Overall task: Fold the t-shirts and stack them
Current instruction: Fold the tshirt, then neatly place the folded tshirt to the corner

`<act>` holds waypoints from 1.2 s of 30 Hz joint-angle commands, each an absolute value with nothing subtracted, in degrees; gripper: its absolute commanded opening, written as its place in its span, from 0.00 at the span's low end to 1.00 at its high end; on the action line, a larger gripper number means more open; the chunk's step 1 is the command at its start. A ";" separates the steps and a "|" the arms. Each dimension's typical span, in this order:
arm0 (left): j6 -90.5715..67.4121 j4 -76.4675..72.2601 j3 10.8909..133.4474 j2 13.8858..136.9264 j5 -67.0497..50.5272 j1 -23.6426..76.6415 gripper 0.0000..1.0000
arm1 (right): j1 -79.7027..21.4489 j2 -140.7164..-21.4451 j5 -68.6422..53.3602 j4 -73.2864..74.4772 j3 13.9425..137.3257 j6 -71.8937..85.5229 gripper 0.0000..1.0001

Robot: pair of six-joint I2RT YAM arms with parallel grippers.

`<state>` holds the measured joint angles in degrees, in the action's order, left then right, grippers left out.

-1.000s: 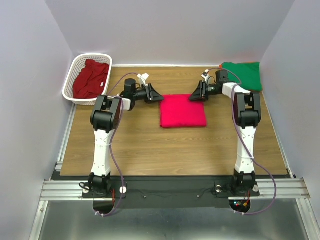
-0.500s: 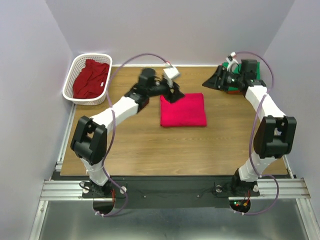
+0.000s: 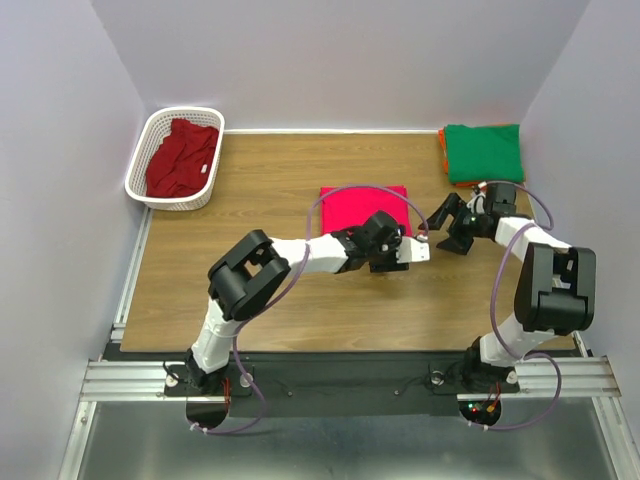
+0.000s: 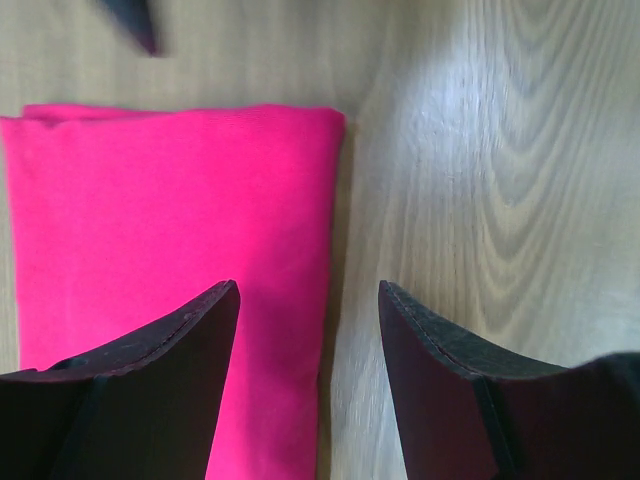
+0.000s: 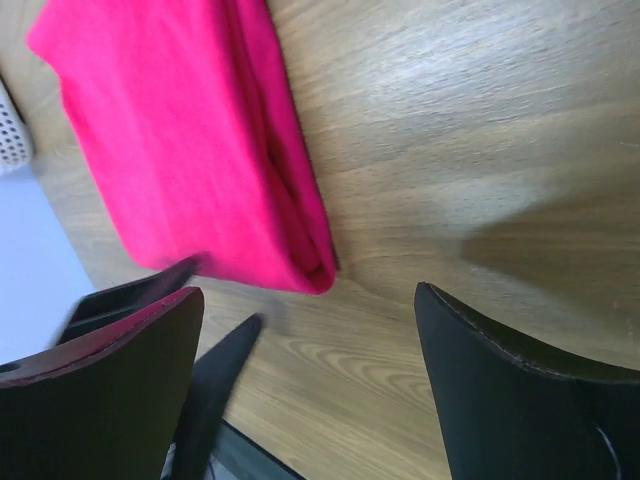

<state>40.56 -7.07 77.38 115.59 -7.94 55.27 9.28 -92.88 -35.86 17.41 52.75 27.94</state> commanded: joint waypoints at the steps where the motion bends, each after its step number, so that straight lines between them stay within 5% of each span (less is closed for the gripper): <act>1: 48.85 -10.02 81.56 118.81 -1.58 56.68 0.69 | 8.96 -90.17 -33.58 10.72 51.60 31.98 0.92; 5: 50.10 -9.85 83.58 122.86 -0.70 57.13 0.55 | 8.96 -92.02 -34.01 9.59 50.19 33.31 0.93; 7: 49.05 -9.84 84.20 122.96 -1.05 57.13 0.40 | 8.96 -92.90 -35.77 7.66 49.14 34.18 0.93; 8: 48.52 -9.67 84.29 122.61 -2.62 56.95 0.21 | 8.96 -93.94 -36.82 6.17 47.56 35.41 0.94; 11: 45.80 -7.83 84.98 121.03 -8.93 55.64 0.01 | 8.79 -96.32 -41.82 -2.70 44.66 37.17 1.00; 18: 38.94 -3.52 89.29 119.53 -19.77 51.86 0.00 | 6.69 -98.00 -43.07 -19.84 39.30 45.61 0.99; 26: 34.19 -2.02 93.16 119.53 -24.43 50.01 0.00 | 2.90 -102.56 -41.31 -20.21 41.13 48.07 0.98; 36: 32.08 -2.11 93.51 119.79 -27.86 49.48 0.00 | -2.89 -111.70 -30.95 -34.97 47.63 57.21 0.79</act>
<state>33.34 -1.34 90.78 123.04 -24.71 49.43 -0.45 -108.36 -40.75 -29.45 45.36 55.18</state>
